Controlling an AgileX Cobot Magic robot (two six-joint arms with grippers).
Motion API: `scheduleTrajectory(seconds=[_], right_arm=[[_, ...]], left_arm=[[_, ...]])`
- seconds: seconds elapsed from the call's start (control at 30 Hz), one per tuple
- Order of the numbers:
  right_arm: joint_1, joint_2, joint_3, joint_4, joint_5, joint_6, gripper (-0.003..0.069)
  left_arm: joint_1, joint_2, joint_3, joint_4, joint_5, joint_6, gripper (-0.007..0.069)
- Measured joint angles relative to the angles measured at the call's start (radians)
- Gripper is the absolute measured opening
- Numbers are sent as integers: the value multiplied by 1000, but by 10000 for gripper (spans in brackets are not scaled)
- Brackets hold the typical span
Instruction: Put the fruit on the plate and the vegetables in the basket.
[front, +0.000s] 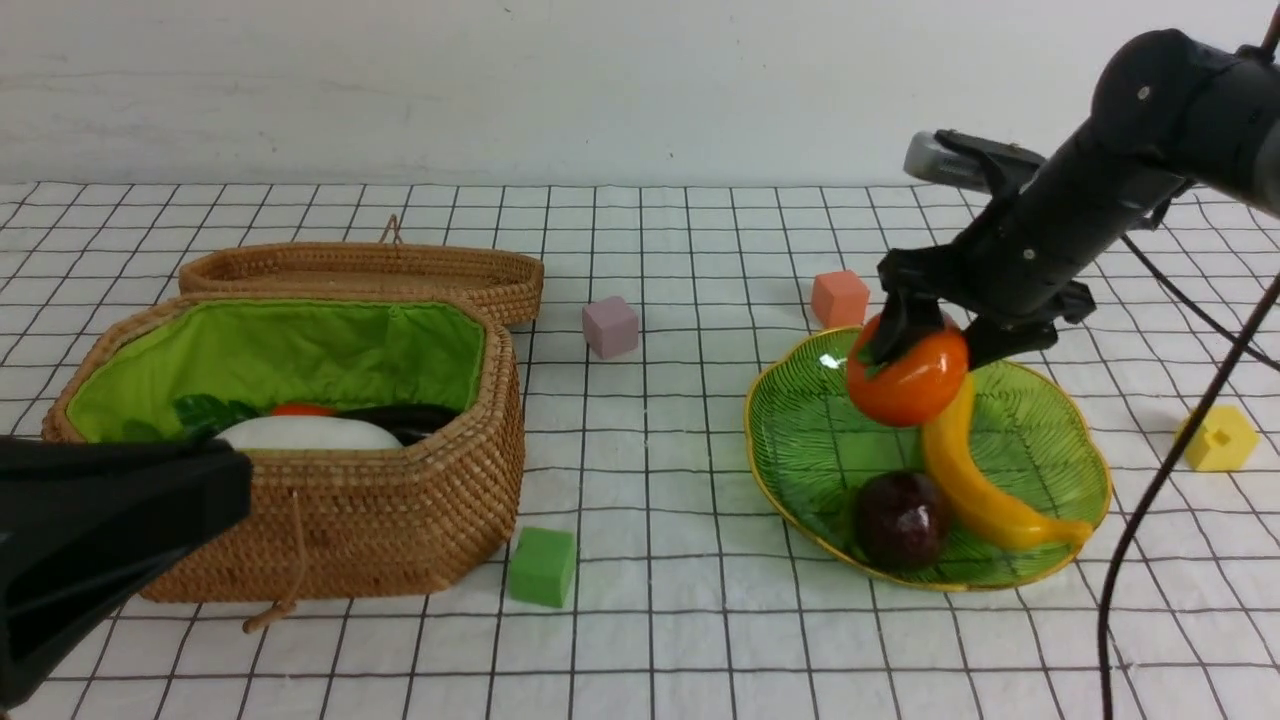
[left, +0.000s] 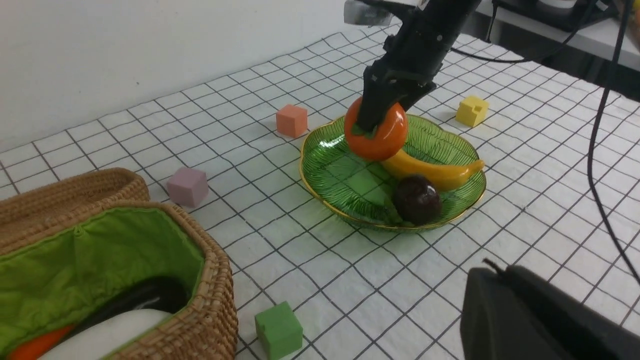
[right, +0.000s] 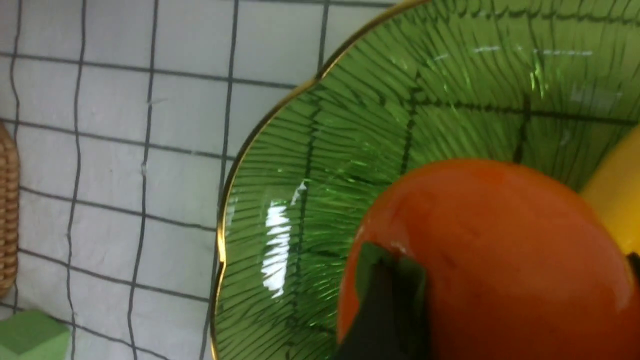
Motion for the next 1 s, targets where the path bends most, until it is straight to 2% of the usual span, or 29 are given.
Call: scheduleTrajectory(seconds=[0.03, 0.1, 0.17, 0.27, 0.3, 0.33, 0.37, 0.4, 0.5, 0.57, 0.6, 0.63, 0.77, 0.9, 1.0], right_arm=[[0, -10, -1, -5, 8, 11, 656], [-1, -38, -8, -20, 52, 32, 673], [-4, -73, -13, -41, 100, 44, 663], [-7, -151, -15, -93, 173, 62, 608], [-7, -233, -4, -135, 198, 81, 531], [-7, -244, 3, -139, 200, 82, 521], [-7, -343, 49, -162, 204, 89, 420], [-7, -356, 65, -165, 204, 91, 407], [-7, -595, 274, -179, 211, 100, 181], [-7, -684, 344, -179, 217, 106, 114], [-7, -793, 444, -180, 219, 115, 47], [-7, -857, 515, -183, 218, 131, 18], [-7, -1188, 776, -206, 187, 213, -6], [-7, -1455, 945, -244, 178, 266, 6], [-7, -1536, 1001, -250, 171, 284, 8]], left_arm=[[0, 0, 0, 4, 2, 0, 13], [0, 0, 0, 9, 3, 0, 15], [0, 0, 0, 11, 4, 0, 15], [0, -1, 0, 11, 4, -1, 1], [0, -19, 15, 11, -12, -14, -13], [0, -22, 18, 11, -15, -14, -13], [0, -70, 66, 11, -59, -27, -13], [0, -76, 73, 11, -65, -30, -13], [0, -226, 236, 11, -189, -87, -13], [0, -267, 284, 11, -227, -102, -13], [0, -320, 357, 11, -281, -111, -13], [0, -352, 395, 11, -319, -115, -13], [0, -443, 484, 11, -453, -120, -13], [0, -456, 501, 11, -461, -121, -13], [0, -456, 501, 11, -440, -121, -13]])
